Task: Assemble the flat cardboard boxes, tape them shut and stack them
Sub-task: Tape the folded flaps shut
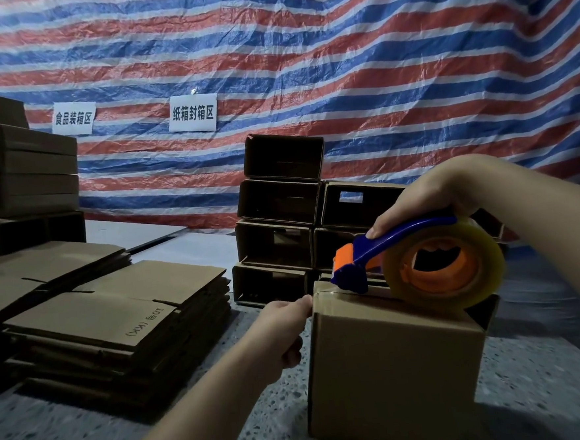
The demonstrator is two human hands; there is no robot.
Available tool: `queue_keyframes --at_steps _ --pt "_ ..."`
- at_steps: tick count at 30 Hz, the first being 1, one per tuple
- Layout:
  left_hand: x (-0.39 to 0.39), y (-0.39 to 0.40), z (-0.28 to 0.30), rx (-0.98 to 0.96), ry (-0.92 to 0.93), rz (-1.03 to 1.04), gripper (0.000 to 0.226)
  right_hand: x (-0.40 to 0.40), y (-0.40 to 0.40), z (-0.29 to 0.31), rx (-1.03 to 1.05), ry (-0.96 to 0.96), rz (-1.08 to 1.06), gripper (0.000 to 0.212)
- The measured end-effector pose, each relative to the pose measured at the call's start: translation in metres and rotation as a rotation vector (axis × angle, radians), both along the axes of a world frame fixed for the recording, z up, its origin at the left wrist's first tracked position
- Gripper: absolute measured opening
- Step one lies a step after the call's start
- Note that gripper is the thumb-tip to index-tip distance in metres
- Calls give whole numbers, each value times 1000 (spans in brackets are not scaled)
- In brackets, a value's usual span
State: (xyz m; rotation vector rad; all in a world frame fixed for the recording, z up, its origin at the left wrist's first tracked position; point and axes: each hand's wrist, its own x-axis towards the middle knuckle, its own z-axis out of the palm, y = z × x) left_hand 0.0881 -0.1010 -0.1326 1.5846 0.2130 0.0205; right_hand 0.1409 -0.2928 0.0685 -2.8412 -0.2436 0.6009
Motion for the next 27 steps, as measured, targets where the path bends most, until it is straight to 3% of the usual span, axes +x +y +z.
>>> queue_keyframes --at_steps 4,10,17,20,23,25,27 --pt "0 -1 -1 10 37 -17 37 -2 1 0 17 24 9 57" --pt "1 -6 -2 9 69 1 41 0 1 0 20 27 15 72" --pt "-10 -4 -13 -59 144 -48 85 2 0 -1 23 6 -24 68" --pt "-7 -5 -2 -56 102 84 66 1 -1 -1 29 8 -28 60" --pt "2 -6 19 -12 -107 200 40 1 -1 0 47 20 -12 50" --pt "6 -15 32 -12 -180 131 34 0 -2 0 65 25 -11 43" --pt "7 -24 33 -1 -122 22 40 0 -2 -1 71 24 -11 42"
